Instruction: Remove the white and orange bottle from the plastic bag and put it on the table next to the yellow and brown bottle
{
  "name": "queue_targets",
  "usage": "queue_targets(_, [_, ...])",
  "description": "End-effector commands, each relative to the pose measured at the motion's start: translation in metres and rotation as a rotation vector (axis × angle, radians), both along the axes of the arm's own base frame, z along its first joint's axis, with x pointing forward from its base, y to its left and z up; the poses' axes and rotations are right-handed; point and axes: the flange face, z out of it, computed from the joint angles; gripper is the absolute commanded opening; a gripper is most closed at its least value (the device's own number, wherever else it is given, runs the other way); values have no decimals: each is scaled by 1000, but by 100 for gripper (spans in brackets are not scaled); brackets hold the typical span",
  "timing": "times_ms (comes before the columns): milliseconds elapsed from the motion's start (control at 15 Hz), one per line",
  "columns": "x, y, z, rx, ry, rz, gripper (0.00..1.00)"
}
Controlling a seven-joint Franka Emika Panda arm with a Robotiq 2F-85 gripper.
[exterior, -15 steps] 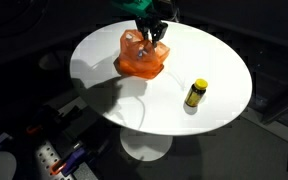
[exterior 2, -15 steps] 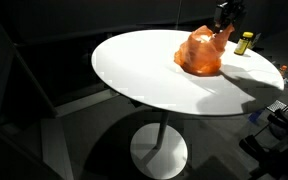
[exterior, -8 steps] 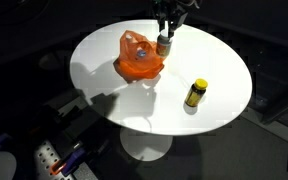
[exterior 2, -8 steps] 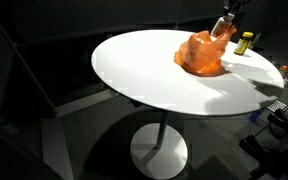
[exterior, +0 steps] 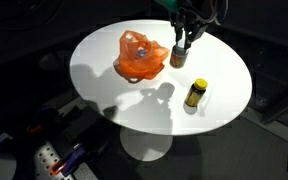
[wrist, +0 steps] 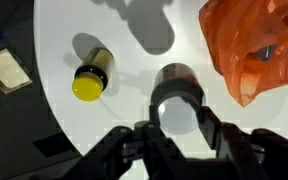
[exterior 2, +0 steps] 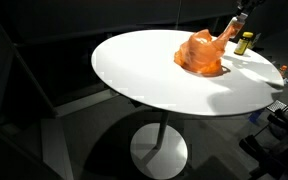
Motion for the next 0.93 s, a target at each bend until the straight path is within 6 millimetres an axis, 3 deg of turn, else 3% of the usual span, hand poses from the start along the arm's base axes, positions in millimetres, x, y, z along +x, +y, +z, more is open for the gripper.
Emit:
queue_targets(0, [1, -17, -19, 15, 46, -66, 19])
queue_targets(400, [-6, -38, -66, 31, 175, -133, 19])
queue_targets(667, [-6, -38, -79, 41, 229, -148, 19])
queue_targets(800, [-6, -35, -77, 48, 231, -137, 69])
queue_targets(867, [-5, -32, -74, 50, 228, -127, 70])
